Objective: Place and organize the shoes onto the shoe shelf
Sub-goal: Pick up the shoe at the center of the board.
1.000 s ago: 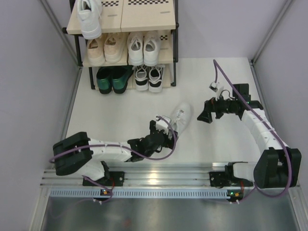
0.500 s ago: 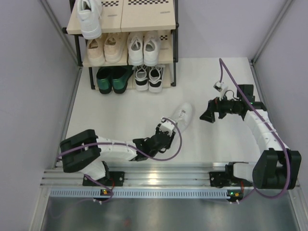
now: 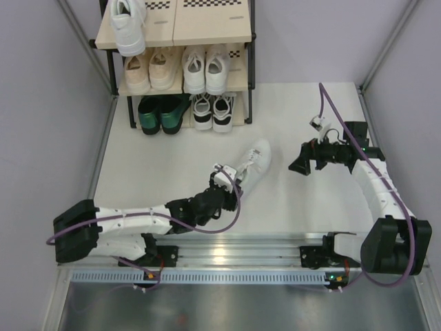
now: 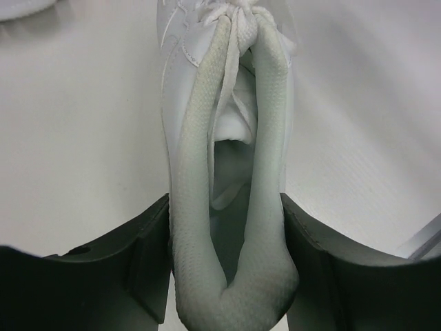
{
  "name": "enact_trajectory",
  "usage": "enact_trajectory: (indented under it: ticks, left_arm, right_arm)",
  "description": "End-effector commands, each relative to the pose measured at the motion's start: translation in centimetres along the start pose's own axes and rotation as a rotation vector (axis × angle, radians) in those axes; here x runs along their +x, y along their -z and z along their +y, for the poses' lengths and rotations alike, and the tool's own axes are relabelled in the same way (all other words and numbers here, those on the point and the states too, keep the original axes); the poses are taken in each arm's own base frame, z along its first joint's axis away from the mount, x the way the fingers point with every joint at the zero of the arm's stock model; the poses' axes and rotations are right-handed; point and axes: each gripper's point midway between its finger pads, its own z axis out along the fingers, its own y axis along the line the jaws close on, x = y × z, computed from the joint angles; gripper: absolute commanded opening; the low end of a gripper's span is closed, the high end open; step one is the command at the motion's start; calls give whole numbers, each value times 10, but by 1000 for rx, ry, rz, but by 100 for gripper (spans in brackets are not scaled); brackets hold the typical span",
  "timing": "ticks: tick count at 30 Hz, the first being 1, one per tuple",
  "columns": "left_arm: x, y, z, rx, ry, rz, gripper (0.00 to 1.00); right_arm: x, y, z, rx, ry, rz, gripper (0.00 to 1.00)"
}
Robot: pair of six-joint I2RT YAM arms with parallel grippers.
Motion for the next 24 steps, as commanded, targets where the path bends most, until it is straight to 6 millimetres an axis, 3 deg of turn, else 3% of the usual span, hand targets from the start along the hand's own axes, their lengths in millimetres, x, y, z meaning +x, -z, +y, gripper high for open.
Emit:
enact_trajectory:
  ticks: [1, 6, 10, 11, 13, 14, 17, 18, 20, 24]
  left_arm:
    - [-78, 18, -2, 18, 121, -250, 0]
    - [-112, 39, 9, -5, 150, -346, 0]
    - [-151, 58, 13, -14, 157, -406, 0]
    - [-172, 65, 13, -18, 165, -435, 0]
    - [-185, 70, 16, -42, 125, -436, 0]
    - [-209, 79, 17, -50, 133, -471, 0]
    - [-234, 86, 22, -84, 88, -481, 0]
    - [-260, 96, 24, -88, 108, -519, 0]
    - [-270, 93, 30, -116, 72, -505, 0]
    - [-316, 102, 42, -132, 80, -566, 0]
  right_arm:
    - [-10, 6, 3, -10, 51, -49, 99]
    - [-10, 8, 0, -1, 46, -54, 99]
    - [-11, 9, -1, 7, 45, -59, 99]
    - [-11, 10, -1, 8, 44, -62, 99]
    - [-12, 12, -2, 15, 44, -68, 99]
    - [-12, 13, -4, 20, 41, -71, 99]
    - [-13, 15, -6, 27, 36, -76, 99]
    - [-13, 15, -6, 29, 37, -77, 99]
    - [-13, 16, -7, 33, 36, -80, 99]
    - [-13, 17, -8, 37, 34, -83, 100]
